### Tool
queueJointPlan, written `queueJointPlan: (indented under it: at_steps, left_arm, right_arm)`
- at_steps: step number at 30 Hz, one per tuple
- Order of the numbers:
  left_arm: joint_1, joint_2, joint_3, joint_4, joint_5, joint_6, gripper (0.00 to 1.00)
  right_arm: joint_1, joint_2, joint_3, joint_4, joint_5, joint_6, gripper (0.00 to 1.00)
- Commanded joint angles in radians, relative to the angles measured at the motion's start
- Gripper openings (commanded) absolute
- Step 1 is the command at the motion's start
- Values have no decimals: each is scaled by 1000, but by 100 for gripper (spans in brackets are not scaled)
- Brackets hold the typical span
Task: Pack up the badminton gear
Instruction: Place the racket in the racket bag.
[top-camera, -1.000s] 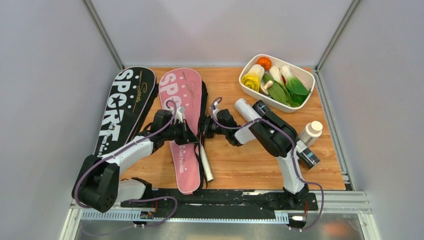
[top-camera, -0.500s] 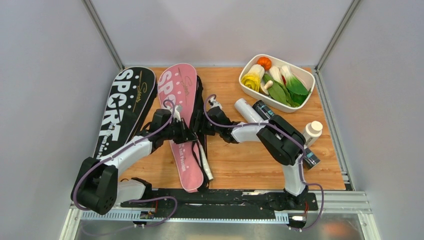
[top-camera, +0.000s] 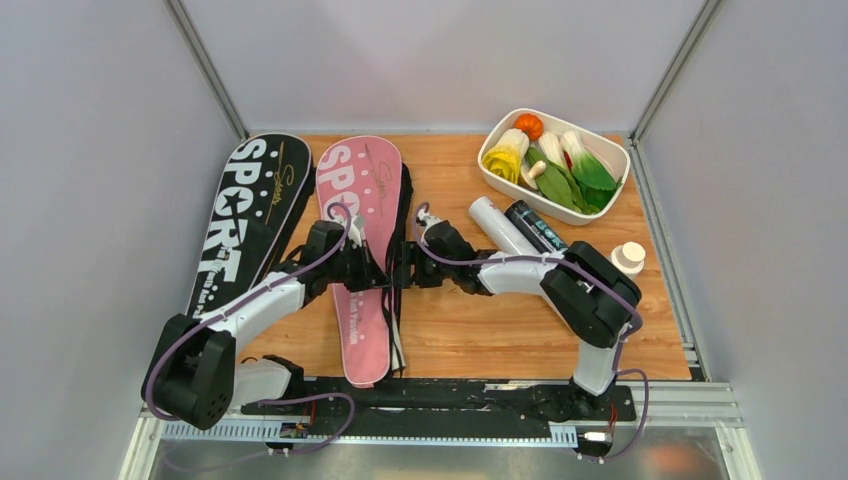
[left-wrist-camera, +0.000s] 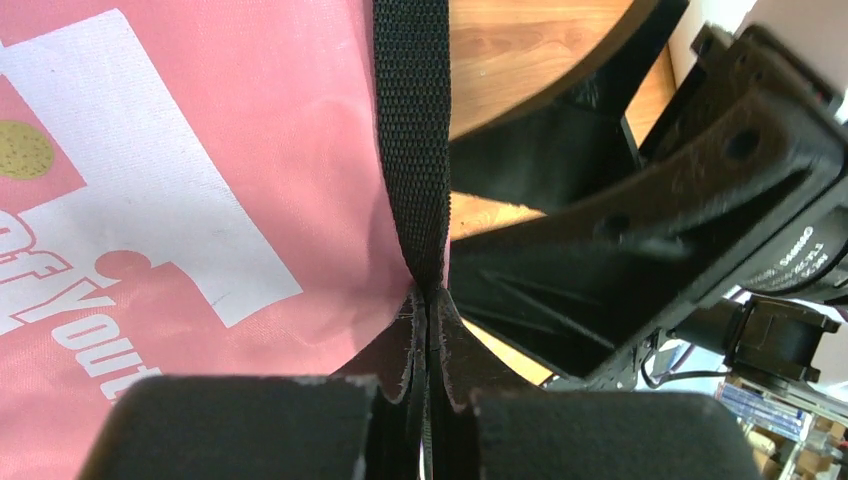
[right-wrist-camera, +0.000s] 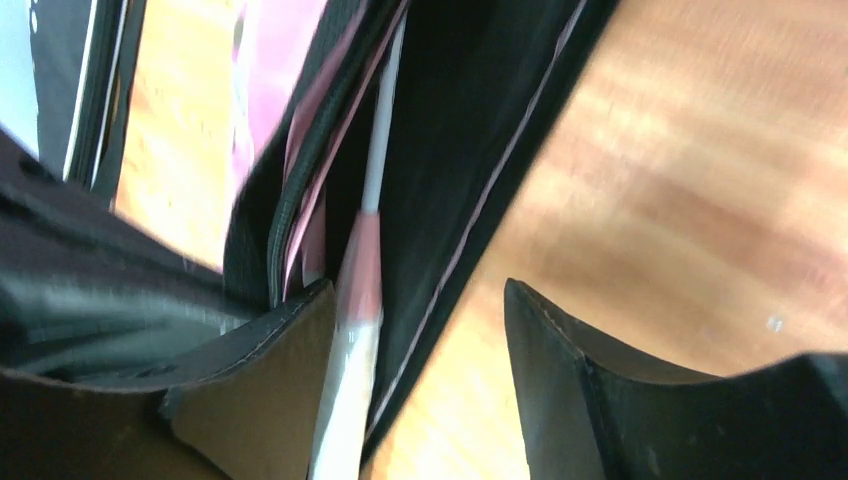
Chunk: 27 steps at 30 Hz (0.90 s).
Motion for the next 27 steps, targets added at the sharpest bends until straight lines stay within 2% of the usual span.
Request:
queueJointPlan:
  at_steps: [1,4,8,14,21,27]
  left_arm:
    - [3,-26,44,47,-11,7,0]
    - [4,-33,42,50,0,-1,0]
    - [3,-42,35,69,12,-20,0]
    - [4,-34,11,124,38,-65,0]
    - [3,-36,-59,235,67,-154,0]
    - [4,-56,-94,260,44,-199,0]
  right_arm:
    - [21,-95,-67,61,-183,-29,63]
    - [24,-119,-145,131,-280,-5,58]
    - [40,-133,-254,316,-343,75,56]
    - [70,-53,-281,459,-340,163,48]
    - [84,75,-311,782,-319,377,25]
    - [104,200,-321,1020,-256,515,22]
